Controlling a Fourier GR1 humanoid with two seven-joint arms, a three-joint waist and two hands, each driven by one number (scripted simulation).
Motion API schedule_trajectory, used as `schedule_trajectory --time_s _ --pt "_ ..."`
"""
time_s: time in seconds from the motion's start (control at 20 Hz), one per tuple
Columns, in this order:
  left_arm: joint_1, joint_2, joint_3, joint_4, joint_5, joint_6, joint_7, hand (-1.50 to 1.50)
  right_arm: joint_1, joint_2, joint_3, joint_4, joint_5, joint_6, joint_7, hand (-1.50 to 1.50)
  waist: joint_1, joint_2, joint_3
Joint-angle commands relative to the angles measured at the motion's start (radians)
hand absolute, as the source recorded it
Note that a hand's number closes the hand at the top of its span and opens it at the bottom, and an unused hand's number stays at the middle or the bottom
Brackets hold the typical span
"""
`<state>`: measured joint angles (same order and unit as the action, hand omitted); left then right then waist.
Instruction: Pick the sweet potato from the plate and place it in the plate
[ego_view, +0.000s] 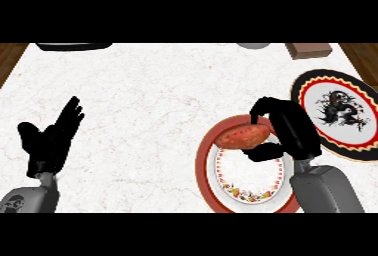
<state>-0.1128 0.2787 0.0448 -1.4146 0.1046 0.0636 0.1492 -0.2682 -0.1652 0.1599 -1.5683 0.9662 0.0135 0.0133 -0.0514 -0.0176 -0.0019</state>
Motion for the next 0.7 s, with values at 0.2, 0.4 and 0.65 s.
schedule_trajectory --time_s 0.2,0.4,0.65 --pt "-0.078 -0.005 -0.005 0.043 -0.024 -0.003 0.003 0.00 0.130 -0.030 -0.182 -0.314 -0.026 -0.066 0.146 1.50 0.031 0.015 0.002" --pt "-0.045 -0.018 -0.012 0.000 -0.020 -0.022 -0.011 0.00 0.086 -0.075 -0.341 -0.267 -0.162 -0.013 0.152 1.50 0.048 0.017 0.002" --pt "-0.045 -0.009 0.009 -0.004 -0.018 -0.036 0.010 0.00 0.073 -0.133 -0.475 -0.126 -0.261 -0.033 0.079 1.50 0.051 0.018 0.002"
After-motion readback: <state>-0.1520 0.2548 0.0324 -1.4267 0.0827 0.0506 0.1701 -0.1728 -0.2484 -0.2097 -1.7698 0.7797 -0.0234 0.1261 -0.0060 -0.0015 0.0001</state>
